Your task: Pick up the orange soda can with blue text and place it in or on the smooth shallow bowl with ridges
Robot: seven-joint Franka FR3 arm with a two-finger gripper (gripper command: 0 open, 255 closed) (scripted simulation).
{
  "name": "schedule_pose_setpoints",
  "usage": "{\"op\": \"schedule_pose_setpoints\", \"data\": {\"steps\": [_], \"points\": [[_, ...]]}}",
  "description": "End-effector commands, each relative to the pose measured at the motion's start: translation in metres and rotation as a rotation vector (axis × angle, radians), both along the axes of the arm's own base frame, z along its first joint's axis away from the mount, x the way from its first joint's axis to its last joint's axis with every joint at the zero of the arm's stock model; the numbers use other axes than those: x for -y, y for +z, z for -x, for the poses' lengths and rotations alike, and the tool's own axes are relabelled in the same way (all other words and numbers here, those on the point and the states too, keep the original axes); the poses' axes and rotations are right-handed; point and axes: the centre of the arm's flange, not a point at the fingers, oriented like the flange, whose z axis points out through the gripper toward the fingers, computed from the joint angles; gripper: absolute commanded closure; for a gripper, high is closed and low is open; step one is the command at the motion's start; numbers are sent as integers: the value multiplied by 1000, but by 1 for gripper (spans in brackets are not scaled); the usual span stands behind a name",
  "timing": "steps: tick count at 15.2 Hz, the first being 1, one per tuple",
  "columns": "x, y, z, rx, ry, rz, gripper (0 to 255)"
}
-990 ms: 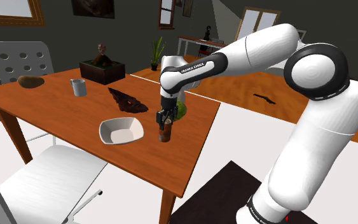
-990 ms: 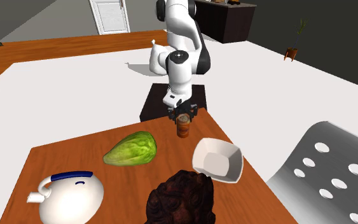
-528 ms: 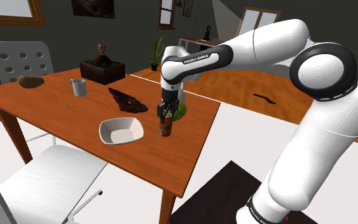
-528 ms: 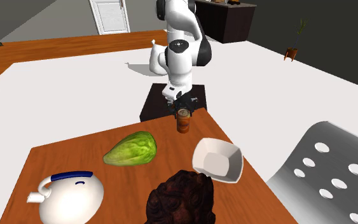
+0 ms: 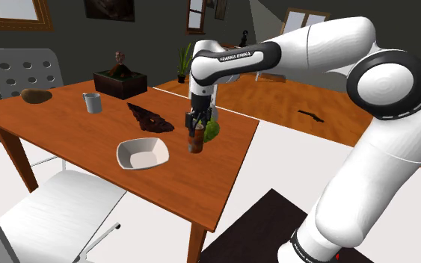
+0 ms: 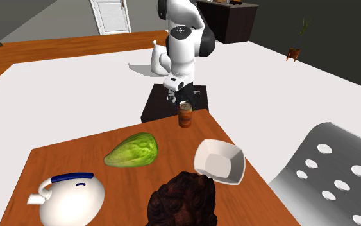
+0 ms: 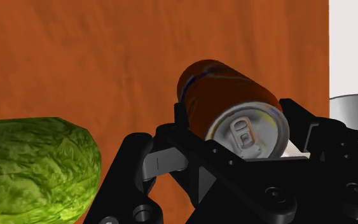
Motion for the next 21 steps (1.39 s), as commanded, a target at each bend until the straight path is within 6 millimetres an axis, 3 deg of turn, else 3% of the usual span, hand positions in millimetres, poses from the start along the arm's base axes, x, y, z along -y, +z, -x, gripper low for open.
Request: {"op": "schedule_pose_setpoints", "data": {"steps": [1, 4, 21], "points": [[1, 11, 0, 0, 0, 0, 255], [1, 22, 1, 0, 0, 0, 255], [-159, 56, -153, 0, 0, 0, 255]]}}
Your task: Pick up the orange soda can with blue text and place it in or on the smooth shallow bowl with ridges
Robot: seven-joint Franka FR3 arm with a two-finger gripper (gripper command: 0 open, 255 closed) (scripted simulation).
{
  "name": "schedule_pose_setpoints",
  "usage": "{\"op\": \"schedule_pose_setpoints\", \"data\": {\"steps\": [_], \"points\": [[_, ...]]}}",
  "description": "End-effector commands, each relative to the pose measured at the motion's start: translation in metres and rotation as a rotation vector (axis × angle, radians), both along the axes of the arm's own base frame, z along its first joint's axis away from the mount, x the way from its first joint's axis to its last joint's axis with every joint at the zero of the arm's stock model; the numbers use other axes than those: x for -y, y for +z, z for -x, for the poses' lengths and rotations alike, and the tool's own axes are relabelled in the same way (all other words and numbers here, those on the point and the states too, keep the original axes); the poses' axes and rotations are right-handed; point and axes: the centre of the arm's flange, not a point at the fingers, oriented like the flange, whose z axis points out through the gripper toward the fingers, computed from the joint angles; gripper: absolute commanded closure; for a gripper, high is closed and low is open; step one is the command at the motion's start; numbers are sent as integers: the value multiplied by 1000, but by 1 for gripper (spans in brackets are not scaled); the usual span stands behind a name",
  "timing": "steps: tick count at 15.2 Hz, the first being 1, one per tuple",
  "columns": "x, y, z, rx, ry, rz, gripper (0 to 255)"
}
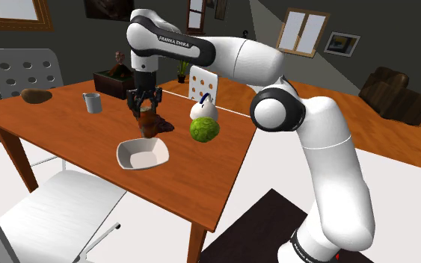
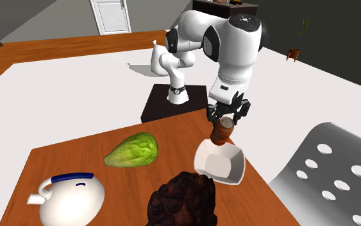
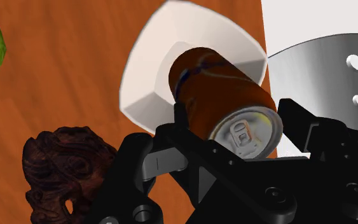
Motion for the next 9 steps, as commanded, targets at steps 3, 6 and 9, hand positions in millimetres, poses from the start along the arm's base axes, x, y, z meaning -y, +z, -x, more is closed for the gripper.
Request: {"op": "schedule_pose_setpoints", "data": {"steps": [3, 6, 9], "points": [[-8, -14, -8, -1, -2, 0, 255], [-8, -30, -8, -1, -2, 0, 255], [-8, -46, -8, -1, -2, 0, 255]]}}
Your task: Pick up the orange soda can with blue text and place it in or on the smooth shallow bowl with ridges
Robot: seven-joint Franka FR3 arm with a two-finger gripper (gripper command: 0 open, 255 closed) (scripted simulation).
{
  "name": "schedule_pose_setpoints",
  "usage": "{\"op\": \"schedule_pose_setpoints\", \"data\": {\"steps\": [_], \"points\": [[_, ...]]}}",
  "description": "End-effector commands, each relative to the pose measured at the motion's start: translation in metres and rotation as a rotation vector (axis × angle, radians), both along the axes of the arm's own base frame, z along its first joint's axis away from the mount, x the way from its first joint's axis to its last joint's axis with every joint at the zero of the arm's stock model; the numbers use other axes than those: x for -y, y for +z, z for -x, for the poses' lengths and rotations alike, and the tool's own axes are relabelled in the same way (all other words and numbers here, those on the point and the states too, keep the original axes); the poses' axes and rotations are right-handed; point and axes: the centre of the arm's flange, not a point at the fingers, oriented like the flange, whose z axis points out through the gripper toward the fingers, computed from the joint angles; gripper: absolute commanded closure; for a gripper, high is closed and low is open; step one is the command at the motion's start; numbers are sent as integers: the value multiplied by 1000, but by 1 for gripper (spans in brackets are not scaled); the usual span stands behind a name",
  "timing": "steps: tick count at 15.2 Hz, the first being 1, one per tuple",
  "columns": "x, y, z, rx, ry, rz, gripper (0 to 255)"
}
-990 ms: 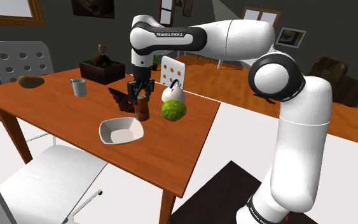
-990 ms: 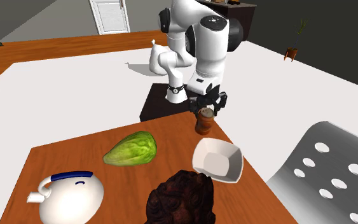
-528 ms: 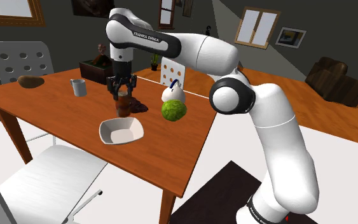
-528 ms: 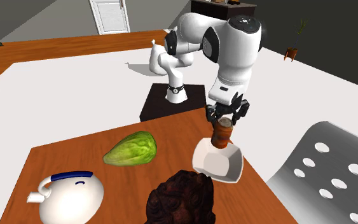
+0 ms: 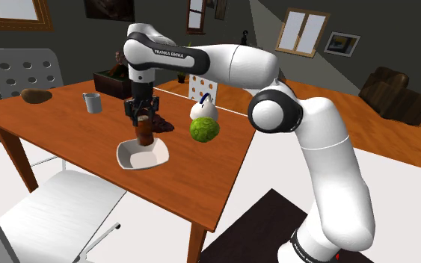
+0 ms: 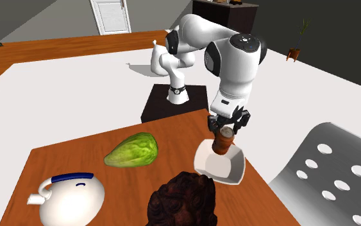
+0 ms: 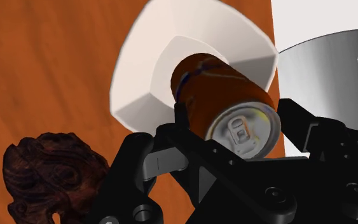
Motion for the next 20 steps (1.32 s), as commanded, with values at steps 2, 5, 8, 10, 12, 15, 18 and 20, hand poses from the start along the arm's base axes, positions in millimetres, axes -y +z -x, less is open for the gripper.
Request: {"op": "schedule_pose_setpoints", "data": {"steps": [2, 5, 8, 10, 12, 15, 18, 20], "points": [[0, -17, 0, 1, 0, 0, 255], [0, -32, 0, 1, 0, 0, 255], [0, -48, 0, 1, 0, 0, 255], [0, -62, 0, 1, 0, 0, 255], [0, -62, 0, 1, 0, 0, 255], [0, -62, 0, 1, 0, 0, 255], [0, -62, 0, 1, 0, 0, 255], [0, -62, 0, 1, 0, 0, 0]]}}
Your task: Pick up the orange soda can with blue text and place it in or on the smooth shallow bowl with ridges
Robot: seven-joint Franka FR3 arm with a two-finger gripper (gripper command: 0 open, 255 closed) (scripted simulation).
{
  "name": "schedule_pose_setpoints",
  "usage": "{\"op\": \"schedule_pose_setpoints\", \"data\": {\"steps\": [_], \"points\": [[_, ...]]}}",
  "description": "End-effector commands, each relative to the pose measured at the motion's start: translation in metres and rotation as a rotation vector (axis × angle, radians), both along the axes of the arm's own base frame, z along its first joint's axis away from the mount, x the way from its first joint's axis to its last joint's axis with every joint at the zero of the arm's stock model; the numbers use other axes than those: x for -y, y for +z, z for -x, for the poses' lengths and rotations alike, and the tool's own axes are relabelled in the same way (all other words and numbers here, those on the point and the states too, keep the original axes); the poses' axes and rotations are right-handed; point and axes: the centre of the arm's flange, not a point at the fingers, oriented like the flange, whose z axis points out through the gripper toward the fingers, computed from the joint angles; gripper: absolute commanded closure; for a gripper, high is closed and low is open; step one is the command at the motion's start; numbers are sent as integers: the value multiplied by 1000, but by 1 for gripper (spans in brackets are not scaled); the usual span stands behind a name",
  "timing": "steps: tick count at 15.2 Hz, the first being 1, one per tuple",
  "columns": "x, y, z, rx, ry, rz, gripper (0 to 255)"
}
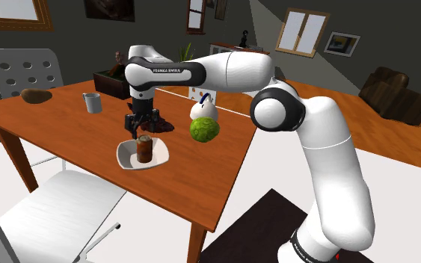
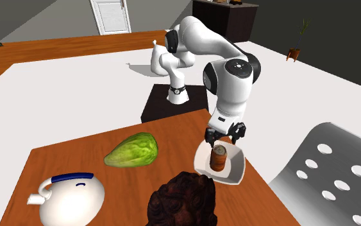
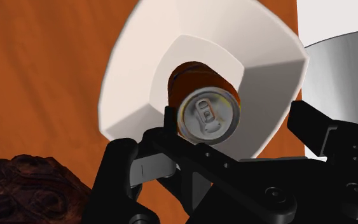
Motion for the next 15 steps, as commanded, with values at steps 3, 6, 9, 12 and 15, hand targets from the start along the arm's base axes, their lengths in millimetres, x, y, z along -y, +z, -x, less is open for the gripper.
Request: {"op": "schedule_pose_setpoints", "data": {"steps": [3, 6, 9, 12, 15], "points": [[0, 0, 0, 0, 0, 0, 0], [1, 26, -3, 0, 0, 0, 0], [3, 50, -5, 0, 0, 0, 0], [3, 50, -5, 0, 0, 0, 0], [3, 50, -5, 0, 0, 0, 0]]}}
